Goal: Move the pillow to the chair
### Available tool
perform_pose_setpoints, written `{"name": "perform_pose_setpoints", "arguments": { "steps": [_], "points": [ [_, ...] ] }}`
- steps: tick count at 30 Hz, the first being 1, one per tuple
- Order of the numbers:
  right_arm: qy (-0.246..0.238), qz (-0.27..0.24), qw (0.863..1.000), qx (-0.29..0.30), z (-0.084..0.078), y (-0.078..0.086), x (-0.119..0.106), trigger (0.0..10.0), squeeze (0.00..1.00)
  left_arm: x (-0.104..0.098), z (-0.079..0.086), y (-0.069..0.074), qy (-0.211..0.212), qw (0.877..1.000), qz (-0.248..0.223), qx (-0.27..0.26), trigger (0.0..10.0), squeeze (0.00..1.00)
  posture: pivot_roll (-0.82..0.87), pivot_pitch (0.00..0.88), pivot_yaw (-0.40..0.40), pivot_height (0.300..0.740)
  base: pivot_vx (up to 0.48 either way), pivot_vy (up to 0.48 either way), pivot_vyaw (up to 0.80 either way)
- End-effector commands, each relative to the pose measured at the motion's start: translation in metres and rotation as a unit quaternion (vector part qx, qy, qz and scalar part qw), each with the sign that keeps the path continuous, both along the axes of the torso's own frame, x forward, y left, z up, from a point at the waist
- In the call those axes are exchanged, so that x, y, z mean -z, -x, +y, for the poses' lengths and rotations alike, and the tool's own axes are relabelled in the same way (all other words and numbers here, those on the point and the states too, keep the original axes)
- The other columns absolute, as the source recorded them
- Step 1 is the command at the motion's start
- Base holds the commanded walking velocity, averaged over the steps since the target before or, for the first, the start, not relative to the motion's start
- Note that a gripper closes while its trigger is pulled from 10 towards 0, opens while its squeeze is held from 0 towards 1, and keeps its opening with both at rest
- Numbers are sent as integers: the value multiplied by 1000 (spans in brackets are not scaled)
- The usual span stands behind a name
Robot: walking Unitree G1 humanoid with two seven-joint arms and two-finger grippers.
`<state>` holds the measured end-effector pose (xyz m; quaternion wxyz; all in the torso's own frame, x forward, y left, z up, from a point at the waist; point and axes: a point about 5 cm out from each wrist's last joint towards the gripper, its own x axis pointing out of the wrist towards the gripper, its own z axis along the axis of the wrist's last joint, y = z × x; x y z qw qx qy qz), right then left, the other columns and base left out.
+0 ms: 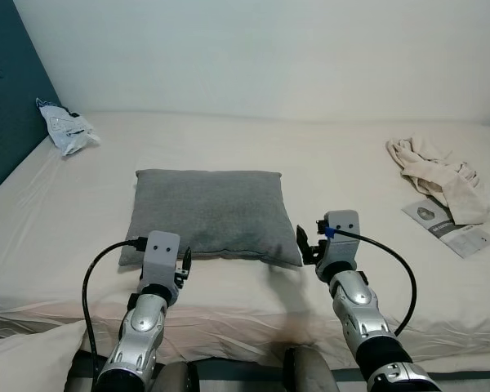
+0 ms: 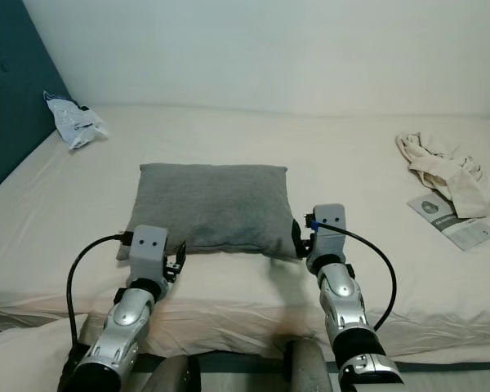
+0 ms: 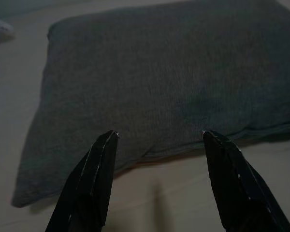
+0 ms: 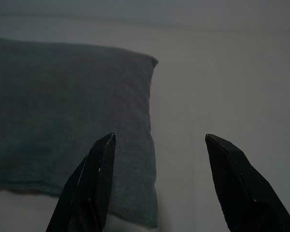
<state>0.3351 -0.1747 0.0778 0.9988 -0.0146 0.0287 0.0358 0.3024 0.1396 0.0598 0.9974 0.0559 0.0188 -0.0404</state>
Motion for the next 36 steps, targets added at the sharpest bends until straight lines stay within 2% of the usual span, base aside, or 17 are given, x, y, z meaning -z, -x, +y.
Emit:
{"name": "perform_pose_setpoints", "arguments": {
  "steps": [1,3,7,10,11,12,13,14,15,17,19,20,23,27,32,35,36],
  "points": [
    [-5,-1,1000,4,-3,1,1,10000,0,-1,6,0,-9,1000,0,-1,10000,0,12,91,11,576,0,0,0],
    [-4,-4,1000,3,-4,0,-1,10000,0,-2,8,-1,-10,1000,-1,-2,10000,0,12,91,11,572,0,0,0],
    [23,-2,1000,-5,-11,-9,-10,10000,0,-12,17,-7,-22,1000,-13,-4,10000,0,46,178,6,572,0,0,0],
    [-3,-14,1000,-20,-13,-13,-17,10000,0,-17,21,-11,-23,1000,-17,-6,10000,0,57,203,6,572,0,0,0],
    [-7,-14,1000,-18,-16,-16,-21,10000,0,-22,23,-13,-26,999,-25,-6,10000,0,75,243,8,572,0,0,0],
    [-12,-12,1000,-12,-20,-20,-24,10000,580,-28,25,-16,-29,999,-34,-7,10000,0,84,262,8,572,0,0,0],
    [-12,-9,1000,-5,-22,-23,-26,10000,706,-34,26,-19,-31,999,-45,-5,10000,0,98,287,10,572,0,0,0],
    [-12,-9,1000,-5,-22,-23,-26,10000,706,-34,26,-19,-31,999,-45,-5,10000,0,98,287,10,572,0,0,0],
    [-22,-12,1000,-6,-24,-28,-32,10000,1000,-45,28,-22,-34,997,-63,-2,10000,0,111,314,12,572,0,0,0],
    [-26,-15,1000,-10,-24,-29,-34,10000,1000,-49,29,-23,-35,997,-68,0,10000,0,111,314,12,572,0,0,0],
    [-47,-30,998,-28,-21,-35,-45,10000,1000,-67,32,-25,-33,995,-99,5,10000,0,138,346,13,572,0,0,0],
    [-47,-30,998,-28,-21,-35,-45,10000,1000,-67,32,-25,-33,995,-99,5,10000,0,138,346,13,572,0,0,0],
    [-65,-37,994,-73,-12,-43,-57,10000,1000,-90,35,-25,-36,989,-139,16,10000,0,160,370,11,572,0,0,0],
    [-62,-36,991,-116,-6,-46,-62,10000,1000,-102,35,-21,-30,986,-160,22,10000,0,177,374,9,572,0,0,0],
    [-74,-27,988,-133,-5,-50,-67,10000,1000,-104,35,-14,-25,986,-160,26,10000,0,186,378,5,572,0,0,0],
    [-92,-5,990,-103,-12,-52,-67,10000,1000,-91,38,-15,-24,991,-126,32,10000,0,192,382,2,572,0,0,0],
    [-94,-1,991,-94,-14,-52,-67,10000,678,-86,40,-18,-33,993,-111,33,10000,0,195,384,0,572,0,0,0]
  ]
}}
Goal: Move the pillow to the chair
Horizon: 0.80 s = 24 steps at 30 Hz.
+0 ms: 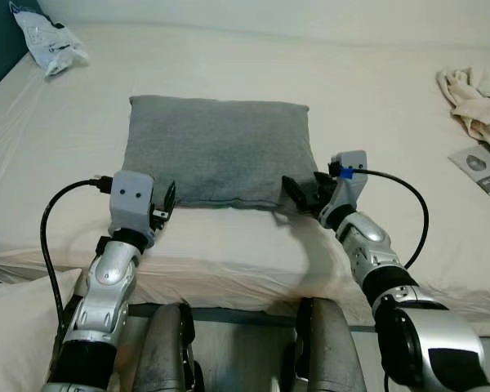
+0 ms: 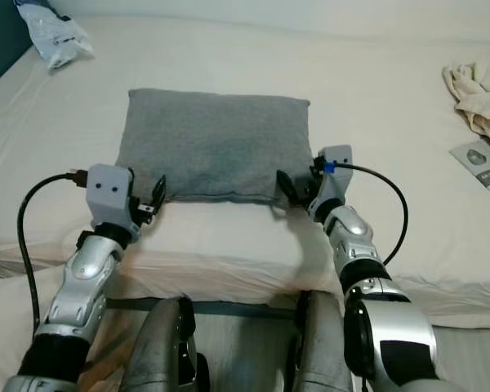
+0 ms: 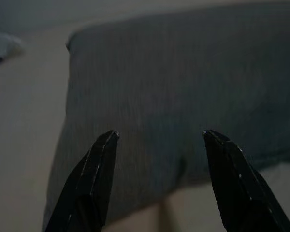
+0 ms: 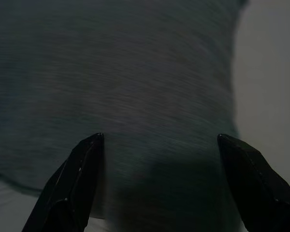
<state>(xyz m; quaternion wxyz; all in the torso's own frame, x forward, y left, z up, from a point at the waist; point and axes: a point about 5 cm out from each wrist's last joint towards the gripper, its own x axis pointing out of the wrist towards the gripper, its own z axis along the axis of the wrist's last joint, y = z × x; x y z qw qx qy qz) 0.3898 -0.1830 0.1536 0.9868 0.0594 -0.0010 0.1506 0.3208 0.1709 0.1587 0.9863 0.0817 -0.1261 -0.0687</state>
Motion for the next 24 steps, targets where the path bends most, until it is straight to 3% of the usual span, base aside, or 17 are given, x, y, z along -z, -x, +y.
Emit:
{"name": "perform_pose_setpoints", "arguments": {
  "steps": [1,2,3,4,7,11,12,17,24],
  "points": [
    [-15,28,999,24,-8,2,9,10000,486,16,11,-3,-24,999,43,-13,10000,0,195,385,0,572,0,0,0],
    [-15,28,999,24,-8,2,9,10000,486,16,11,-3,-24,999,43,-13,10000,0,195,385,0,572,0,0,0],
    [-16,29,999,28,-10,2,9,10000,157,17,15,-8,-28,998,53,-23,10000,0,196,388,2,572,0,0,0],
    [-15,29,999,28,-11,2,9,10000,0,18,20,-15,-26,997,66,-39,10000,0,195,389,7,572,0,0,0],
    [-11,28,999,29,-13,3,9,10000,0,18,28,-27,-20,993,92,-67,10000,0,193,389,11,572,0,0,0],
    [-7,30,999,31,-15,4,10,10000,0,15,22,-38,-23,992,106,-68,10000,0,192,390,18,572,0,0,0],
    [-8,37,999,33,-15,4,13,10000,0,11,10,-42,-30,993,101,-47,10000,0,194,386,24,572,0,0,0],
    [-35,67,997,33,-12,5,20,10000,0,11,-12,-43,-68,994,89,-6,10000,0,198,387,28,572,0,0,0],
    [-94,76,993,8,-2,4,20,10000,0,30,-34,-43,-92,985,136,46,10000,0,199,383,29,572,0,0,0]
  ]
}}
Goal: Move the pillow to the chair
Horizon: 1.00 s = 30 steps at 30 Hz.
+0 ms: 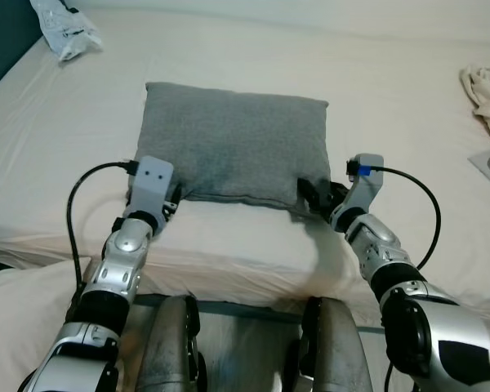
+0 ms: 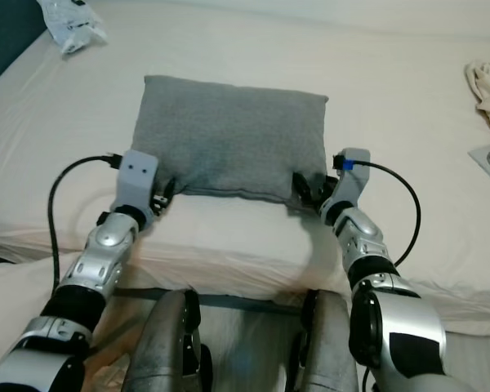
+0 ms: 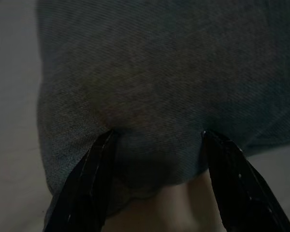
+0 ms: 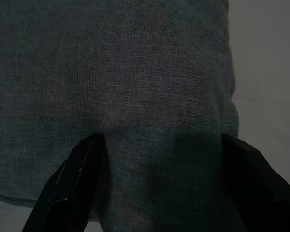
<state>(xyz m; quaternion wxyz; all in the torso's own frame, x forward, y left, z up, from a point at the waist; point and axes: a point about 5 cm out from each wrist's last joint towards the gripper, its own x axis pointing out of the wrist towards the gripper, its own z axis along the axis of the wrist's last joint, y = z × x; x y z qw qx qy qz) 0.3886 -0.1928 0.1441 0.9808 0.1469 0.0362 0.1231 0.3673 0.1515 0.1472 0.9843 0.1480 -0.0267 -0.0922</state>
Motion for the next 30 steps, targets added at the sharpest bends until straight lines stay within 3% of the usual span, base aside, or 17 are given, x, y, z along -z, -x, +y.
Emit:
{"name": "perform_pose_setpoints", "arguments": {
  "steps": [1,2,3,4,5,6,7,8,9,24,30],
  "points": [
    [-15,22,999,-23,10,3,10,9882,0,20,-19,5,-21,997,45,51,10000,0,198,383,29,572,0,0,0],
    [-15,22,999,-27,11,3,10,9882,0,21,-22,6,-26,997,46,60,10000,0,198,383,30,572,0,0,0],
    [-15,22,999,-31,12,3,10,4588,0,23,-26,7,-40,996,48,69,10000,0,198,382,30,572,0,0,0],
    [-15,22,999,-31,12,3,10,4588,0,23,-26,7,-40,996,48,69,10000,0,198,382,30,572,0,0,0],
    [-16,22,999,-38,14,3,10,2157,0,24,-29,8,-48,995,52,72,9569,0,199,380,30,572,0,0,0],
    [-16,22,999,-38,14,3,10,2157,0,24,-29,8,-48,995,52,72,9569,0,199,380,30,572,0,0,0],
    [-14,22,999,-42,15,3,10,0,0,25,-29,7,-51,995,53,67,5529,0,198,379,30,572,0,0,0],
    [-12,22,999,-46,16,3,10,0,0,25,-28,6,-53,995,58,57,3216,0,198,379,30,572,0,0,0],
    [-11,22,998,-49,16,3,10,0,0,26,-27,5,-56,995,60,52,0,0,198,380,31,572,0,0,0],
    [-4,19,998,-65,20,3,11,0,0,23,-19,1,-59,997,56,17,0,0,195,372,29,572,0,0,0],
    [4,2,997,-72,23,2,5,0,0,22,-18,1,-14,999,52,9,0,0,171,350,20,572,0,0,0]
  ]
}}
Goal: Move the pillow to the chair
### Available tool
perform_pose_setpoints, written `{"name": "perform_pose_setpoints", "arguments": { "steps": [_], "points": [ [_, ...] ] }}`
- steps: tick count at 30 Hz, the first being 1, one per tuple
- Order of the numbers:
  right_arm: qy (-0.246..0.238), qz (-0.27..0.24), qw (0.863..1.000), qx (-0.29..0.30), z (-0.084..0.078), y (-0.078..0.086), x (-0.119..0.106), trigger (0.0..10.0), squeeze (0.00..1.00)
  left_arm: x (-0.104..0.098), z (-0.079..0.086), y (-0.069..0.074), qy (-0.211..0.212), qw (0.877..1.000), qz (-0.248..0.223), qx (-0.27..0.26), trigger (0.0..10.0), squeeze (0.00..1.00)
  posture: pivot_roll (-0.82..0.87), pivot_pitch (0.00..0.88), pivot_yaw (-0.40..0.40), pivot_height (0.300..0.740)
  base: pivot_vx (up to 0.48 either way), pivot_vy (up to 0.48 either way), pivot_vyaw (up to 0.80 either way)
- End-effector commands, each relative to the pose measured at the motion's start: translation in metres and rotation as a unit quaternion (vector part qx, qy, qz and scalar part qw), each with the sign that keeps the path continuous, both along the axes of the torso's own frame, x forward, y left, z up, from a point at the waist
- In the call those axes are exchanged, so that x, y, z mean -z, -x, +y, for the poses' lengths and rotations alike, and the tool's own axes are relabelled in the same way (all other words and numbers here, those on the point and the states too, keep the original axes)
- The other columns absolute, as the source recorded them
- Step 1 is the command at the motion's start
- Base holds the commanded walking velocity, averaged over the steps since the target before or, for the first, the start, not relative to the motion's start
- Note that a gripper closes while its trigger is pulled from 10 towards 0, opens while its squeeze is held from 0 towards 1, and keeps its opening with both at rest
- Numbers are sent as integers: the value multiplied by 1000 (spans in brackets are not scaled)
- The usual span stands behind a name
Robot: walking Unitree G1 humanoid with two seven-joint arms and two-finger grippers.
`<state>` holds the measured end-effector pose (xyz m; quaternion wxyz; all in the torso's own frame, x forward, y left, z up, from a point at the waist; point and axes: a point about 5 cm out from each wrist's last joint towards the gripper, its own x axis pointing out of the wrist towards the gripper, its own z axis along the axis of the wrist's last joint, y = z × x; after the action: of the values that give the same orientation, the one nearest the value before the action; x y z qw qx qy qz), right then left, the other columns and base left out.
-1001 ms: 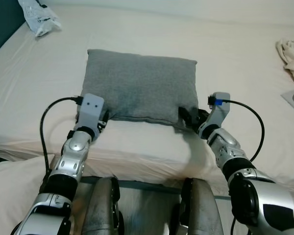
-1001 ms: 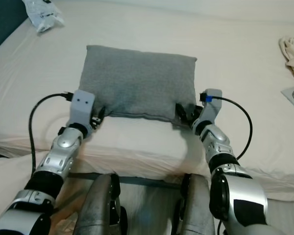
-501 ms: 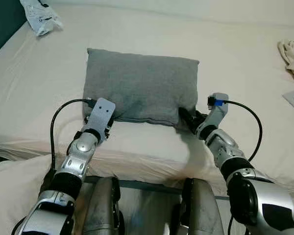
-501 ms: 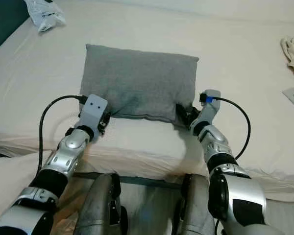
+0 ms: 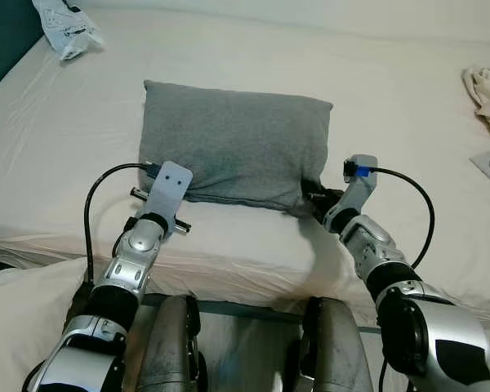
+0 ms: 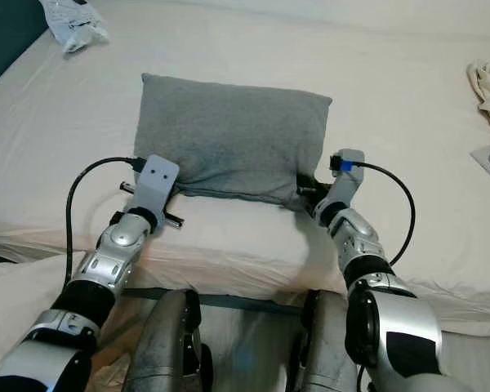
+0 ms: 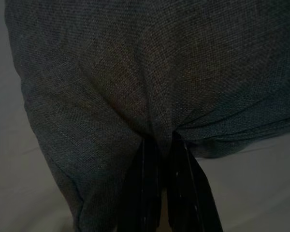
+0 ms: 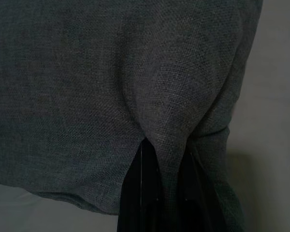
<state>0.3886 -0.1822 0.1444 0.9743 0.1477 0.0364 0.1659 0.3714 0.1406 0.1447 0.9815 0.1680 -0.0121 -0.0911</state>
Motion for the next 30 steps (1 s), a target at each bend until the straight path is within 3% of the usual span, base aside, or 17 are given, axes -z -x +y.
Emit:
{"name": "perform_pose_setpoints", "arguments": {
  "steps": [1,6,7,9,16,24,25,27,28,30],
  "points": [
    [8,8,1000,-29,12,1,5,0,0,20,-7,5,8,999,40,12,0,0,171,350,20,572,0,0,0],
    [19,-28,998,-52,21,0,-3,0,0,9,-4,7,78,997,5,14,0,0,112,280,-7,572,0,0,0],
    [32,-42,996,-67,27,1,-4,0,0,4,0,8,109,994,-13,11,0,0,101,255,-16,572,0,0,0],
    [43,-58,994,-78,34,2,-4,0,0,0,5,10,129,991,-27,9,0,0,84,223,-24,572,0,0,0],
    [71,-103,989,-74,40,4,-10,0,0,-7,16,16,164,985,-59,2,0,0,46,141,-32,572,0,0,0],
    [93,-159,983,-16,30,1,-31,0,0,-25,22,26,196,974,-111,-8,0,0,31,104,-44,572,0,0,0],
    [100,-174,980,-6,30,1,-36,10000,0,-28,22,26,203,972,-121,-11,0,0,32,102,-46,572,0,0,0],
    [103,-180,978,-1,29,1,-37,10000,0,-30,21,26,205,971,-124,-12,0,0,32,102,-46,572,0,0,0],
    [110,-189,976,13,30,3,-38,10000,0,-31,21,29,210,969,-131,-17,10000,0,31,97,-48,572,0,0,0],
    [114,-194,974,18,30,4,-38,10000,0,-31,21,29,215,967,-131,-20,10000,0,31,97,-48,572,0,0,0]
  ]
}}
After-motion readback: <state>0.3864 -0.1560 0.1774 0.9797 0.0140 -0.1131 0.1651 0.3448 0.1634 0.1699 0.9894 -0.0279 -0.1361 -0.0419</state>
